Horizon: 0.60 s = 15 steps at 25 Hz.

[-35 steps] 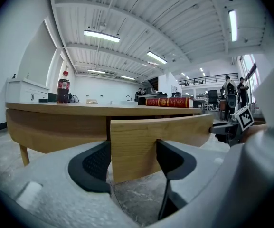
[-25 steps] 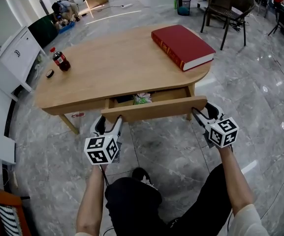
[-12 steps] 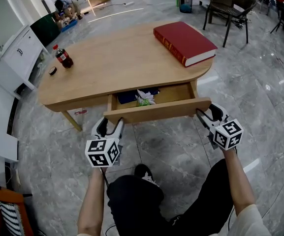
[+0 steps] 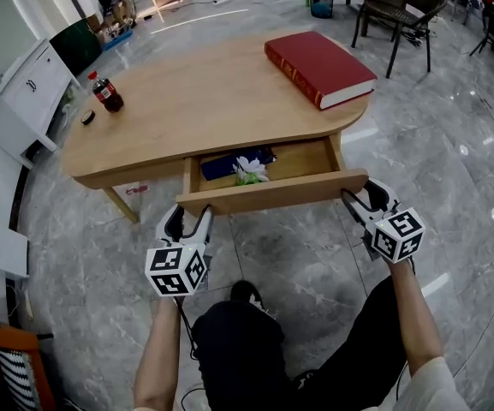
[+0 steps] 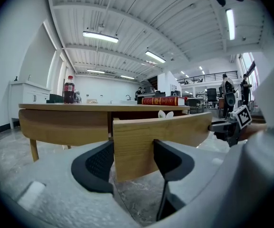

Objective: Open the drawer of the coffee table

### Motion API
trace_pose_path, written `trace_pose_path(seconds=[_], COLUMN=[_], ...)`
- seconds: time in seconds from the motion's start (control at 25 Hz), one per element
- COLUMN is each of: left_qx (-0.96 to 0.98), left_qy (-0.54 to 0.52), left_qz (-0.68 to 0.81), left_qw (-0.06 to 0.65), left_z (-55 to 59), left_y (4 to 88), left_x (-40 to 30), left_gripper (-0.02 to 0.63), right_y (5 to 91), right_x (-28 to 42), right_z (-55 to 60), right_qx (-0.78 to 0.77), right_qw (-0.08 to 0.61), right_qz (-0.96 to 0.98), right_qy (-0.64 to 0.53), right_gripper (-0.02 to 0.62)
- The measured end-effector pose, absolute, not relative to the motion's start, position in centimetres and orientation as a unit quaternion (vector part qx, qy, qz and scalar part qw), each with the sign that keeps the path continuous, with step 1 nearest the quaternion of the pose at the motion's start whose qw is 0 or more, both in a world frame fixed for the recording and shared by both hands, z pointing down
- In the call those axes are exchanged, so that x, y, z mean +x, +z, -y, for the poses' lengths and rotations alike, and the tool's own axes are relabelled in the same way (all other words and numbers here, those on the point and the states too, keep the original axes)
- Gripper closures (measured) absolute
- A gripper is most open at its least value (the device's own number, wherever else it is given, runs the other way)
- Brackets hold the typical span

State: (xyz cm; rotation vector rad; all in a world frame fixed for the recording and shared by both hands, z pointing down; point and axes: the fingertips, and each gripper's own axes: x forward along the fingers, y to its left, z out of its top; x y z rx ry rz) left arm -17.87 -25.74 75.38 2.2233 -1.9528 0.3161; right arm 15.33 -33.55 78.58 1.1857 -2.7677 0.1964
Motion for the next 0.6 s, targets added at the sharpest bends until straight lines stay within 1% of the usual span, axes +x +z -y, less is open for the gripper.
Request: trace_pose_path(seconds=[0.6], left_qx=[0.746], left_qy=[0.103], left_qz=[0.653], left_qw=[0.085], left_z=[25.29], left_y=[75.11], left_x=[-17.86], left_gripper=[0.339], right_y=[78.49], right_x=[15.35], right_z=[32.91], right_qx=[0.398], right_qw=[0.064], right_qz=[0.912], right_qy=[0.071], right_gripper=[0.354])
